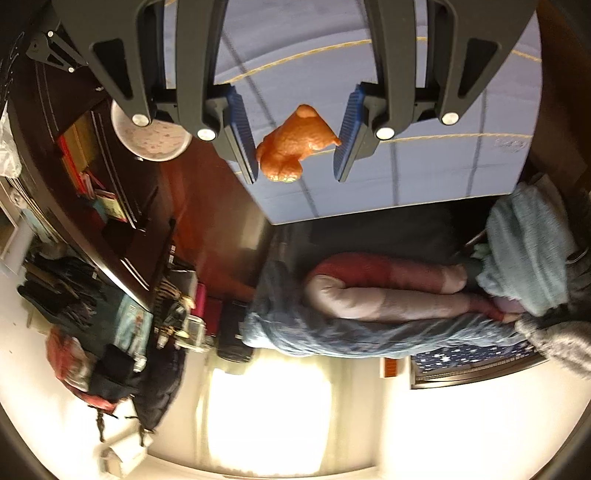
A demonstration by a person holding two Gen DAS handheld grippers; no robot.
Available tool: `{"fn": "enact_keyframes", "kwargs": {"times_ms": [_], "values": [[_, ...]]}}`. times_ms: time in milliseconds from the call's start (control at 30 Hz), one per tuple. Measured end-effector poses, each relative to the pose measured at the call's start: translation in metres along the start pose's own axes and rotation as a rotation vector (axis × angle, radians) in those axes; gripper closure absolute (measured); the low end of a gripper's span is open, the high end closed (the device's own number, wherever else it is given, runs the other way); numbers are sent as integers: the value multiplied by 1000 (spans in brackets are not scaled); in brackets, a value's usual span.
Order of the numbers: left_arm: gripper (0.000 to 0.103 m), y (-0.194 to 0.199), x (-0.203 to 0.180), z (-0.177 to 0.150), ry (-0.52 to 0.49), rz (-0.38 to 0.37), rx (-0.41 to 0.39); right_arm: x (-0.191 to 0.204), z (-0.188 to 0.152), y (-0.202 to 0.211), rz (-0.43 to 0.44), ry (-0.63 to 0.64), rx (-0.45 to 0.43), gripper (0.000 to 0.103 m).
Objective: Collect trash
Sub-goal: 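Carry the orange toy and tan paper over the wastebasket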
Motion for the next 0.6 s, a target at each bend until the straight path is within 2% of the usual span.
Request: {"fn": "enact_keyframes", "kwargs": {"times_ms": [467,600], "values": [[60,-68,-108,3,-114,-166,52,-98,-6,-5,-159,-148,14,75],[60,-94,-135,1,-135,-217,90,-124,-9,-12,-203,-186,29,75]]}}
Point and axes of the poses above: each gripper's, at about its wrist camera, not at the fingertips, and y roughly against the way its jaws point, x to its left, z to its top, the point moved 1 cm from there along -y, roughly the way its jaws point, and after that the axes turned 7 degrees about -z, right-handed, at the moved point
